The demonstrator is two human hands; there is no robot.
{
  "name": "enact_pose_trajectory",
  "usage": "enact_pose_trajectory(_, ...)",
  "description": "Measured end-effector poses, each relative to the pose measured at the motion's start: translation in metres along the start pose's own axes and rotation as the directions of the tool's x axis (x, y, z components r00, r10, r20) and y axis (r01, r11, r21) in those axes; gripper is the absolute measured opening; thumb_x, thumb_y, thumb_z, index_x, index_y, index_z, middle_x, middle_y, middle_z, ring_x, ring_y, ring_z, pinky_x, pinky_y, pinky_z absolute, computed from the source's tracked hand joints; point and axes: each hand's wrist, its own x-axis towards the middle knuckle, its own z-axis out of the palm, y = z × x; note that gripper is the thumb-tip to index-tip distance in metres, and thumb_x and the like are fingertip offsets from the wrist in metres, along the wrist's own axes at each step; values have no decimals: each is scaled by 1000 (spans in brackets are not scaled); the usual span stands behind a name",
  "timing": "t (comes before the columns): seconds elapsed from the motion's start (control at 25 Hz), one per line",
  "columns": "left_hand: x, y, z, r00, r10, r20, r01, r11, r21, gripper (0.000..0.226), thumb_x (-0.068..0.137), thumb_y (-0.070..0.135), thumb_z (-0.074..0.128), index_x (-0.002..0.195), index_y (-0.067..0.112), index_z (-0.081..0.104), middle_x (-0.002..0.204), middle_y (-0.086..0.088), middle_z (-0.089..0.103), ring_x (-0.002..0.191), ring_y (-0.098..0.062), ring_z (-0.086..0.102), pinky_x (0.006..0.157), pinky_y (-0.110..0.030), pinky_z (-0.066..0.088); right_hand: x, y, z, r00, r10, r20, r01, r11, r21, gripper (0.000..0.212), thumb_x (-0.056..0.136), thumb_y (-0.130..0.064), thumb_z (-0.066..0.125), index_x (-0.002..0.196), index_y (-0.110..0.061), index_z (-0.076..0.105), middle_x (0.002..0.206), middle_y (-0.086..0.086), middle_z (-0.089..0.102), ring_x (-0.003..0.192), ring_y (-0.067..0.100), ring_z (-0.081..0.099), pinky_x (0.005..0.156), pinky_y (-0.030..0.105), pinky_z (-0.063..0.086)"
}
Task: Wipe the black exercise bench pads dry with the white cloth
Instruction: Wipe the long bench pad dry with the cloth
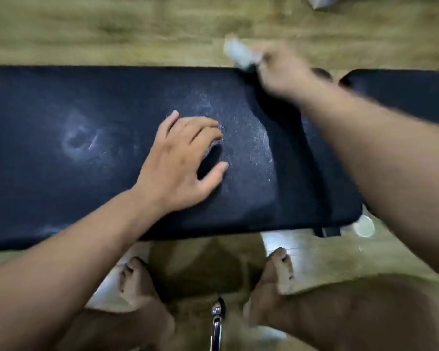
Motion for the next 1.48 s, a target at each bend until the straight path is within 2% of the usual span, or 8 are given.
enact_pose_trajectory(0.12, -22, -22, -47, 970, -194, 143, 189, 981, 50, 74, 72, 65, 54, 131, 20, 49, 141, -6, 46, 132, -31, 40, 108, -51, 35, -129, -95, -31, 989, 45, 141, -82, 961, 265, 47, 78, -9, 32, 106, -15, 69, 104, 12, 66, 98, 35, 58, 84, 35, 39)
enact_pose_trajectory(0.36, -75, -59, -89, 532, -638, 557, 485, 768, 418, 138, 58, 61, 83, 147, 44, -20, 156, 6, -33, 144, -45, -19, 105, -76, 18, -290, -175, -123, 804, -463, 373, 115, 736, 667, 34, 78, -17, 40, 89, -19, 72, 92, -4, 67, 89, 10, 59, 84, 31, 50)
enact_pose_trajectory(0.56, -65, -52, -86, 546, -638, 543, 501, 768, 399, 140, 59, 51, 87, 149, 39, -18, 157, 0, -32, 142, -52, -17, 104, -76, 18, -51, -103, -102, 989, 125, 85, -150, 884, 443, 29, 86, 3, 44, 92, -8, 70, 66, -16, 61, 55, -8, 53, 52, 8, 37)
enact_pose_trajectory(0.72, -68, -57, -80, 557, -629, 542, 496, 776, 390, 141, 60, 52, 87, 148, 38, -22, 155, -1, -37, 140, -53, -20, 105, -76, 16, -36, -118, -18, 956, 231, 180, -269, 937, 223, 31, 91, -10, 43, 109, -16, 67, 107, 8, 63, 99, 26, 55, 81, 29, 41)
enact_pose_trajectory(1.0, -68, -55, -79, 547, -610, 573, 469, 790, 394, 143, 60, 51, 86, 148, 33, -26, 152, -8, -41, 136, -59, -23, 102, -80, 16, -248, -228, -87, 864, -397, 309, 70, 703, 708, 23, 72, -16, 54, 85, -27, 69, 86, -11, 66, 82, -1, 58, 71, 16, 49)
enact_pose_trajectory(1.2, -64, -55, -80, 497, -626, 601, 480, 775, 410, 142, 64, 47, 86, 147, 32, -28, 150, -8, -44, 134, -58, -28, 102, -80, 13, -13, -142, -66, 993, 97, 69, -119, 848, 516, 33, 73, -21, 37, 84, -26, 67, 81, 1, 72, 82, 23, 69, 73, 38, 55)
enact_pose_trajectory(1.36, -63, -57, -81, 482, -634, 605, 496, 766, 408, 142, 62, 45, 87, 148, 34, -25, 151, -5, -43, 134, -55, -31, 103, -79, 9, -29, -173, -9, 966, 190, 177, -222, 958, 182, 39, 81, -19, 39, 106, -16, 68, 111, 14, 65, 103, 39, 55, 88, 40, 44)
enact_pose_trajectory(1.48, -65, -54, -84, 481, -637, 602, 535, 758, 373, 135, 66, 37, 87, 149, 36, -20, 153, -2, -40, 136, -52, -31, 103, -80, 5, -142, -241, -25, 988, -57, 145, 4, 939, 344, 40, 75, -16, 37, 101, -19, 67, 103, 13, 61, 89, 35, 53, 80, 42, 47)
